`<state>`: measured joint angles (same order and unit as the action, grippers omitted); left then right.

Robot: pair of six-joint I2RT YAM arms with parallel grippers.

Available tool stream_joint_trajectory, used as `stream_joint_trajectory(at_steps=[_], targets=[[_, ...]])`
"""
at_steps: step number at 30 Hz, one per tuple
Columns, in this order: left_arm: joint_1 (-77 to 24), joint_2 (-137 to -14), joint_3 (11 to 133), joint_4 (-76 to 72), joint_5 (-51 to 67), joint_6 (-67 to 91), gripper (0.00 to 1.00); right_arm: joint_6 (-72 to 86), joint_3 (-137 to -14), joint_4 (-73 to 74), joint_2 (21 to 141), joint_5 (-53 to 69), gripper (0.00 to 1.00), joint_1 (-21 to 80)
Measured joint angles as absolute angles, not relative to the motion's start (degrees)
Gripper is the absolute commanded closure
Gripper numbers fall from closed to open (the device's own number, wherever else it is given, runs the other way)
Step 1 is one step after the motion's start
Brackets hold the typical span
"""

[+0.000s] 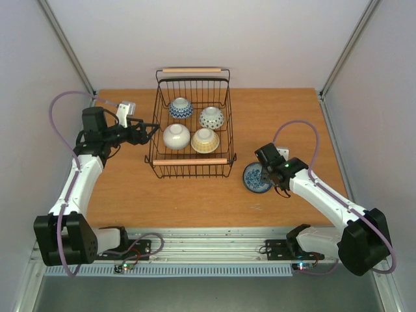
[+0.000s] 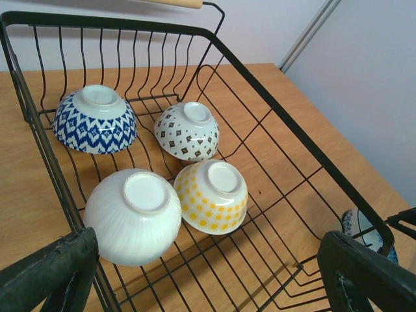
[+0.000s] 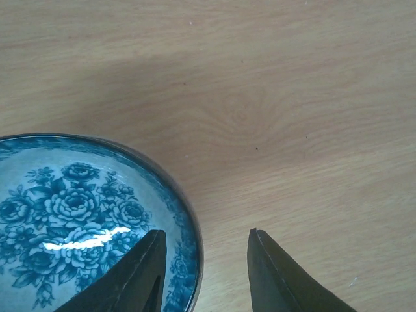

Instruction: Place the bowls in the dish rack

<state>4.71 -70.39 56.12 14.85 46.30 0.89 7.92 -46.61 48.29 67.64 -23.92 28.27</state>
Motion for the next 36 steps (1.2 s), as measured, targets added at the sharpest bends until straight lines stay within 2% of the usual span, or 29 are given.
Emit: stream_joint_trajectory(at_steps=[19,29,33,36], targets=[[4.71,-71.42,56.12,14.98,46.33,1.06,0.07,5.02,-45.45,39.4,73.47,-19.09,0.69,24.43],[4.71,-71.42,56.12,14.98,46.33,1.06,0.07,3.64,-45.45,38.76,73.56,-18.02,0.85,24.16],[4.71,-71.42,56.12,14.98,46.33,1.06,0.06,3.22,-45.43,38.76,73.54,-17.63,0.96,24.16],[4.71,-71.42,56.12,14.98,46.3,1.06,0.06,3.29,-45.45,38.26,73.3,-17.23,0.99,24.16]])
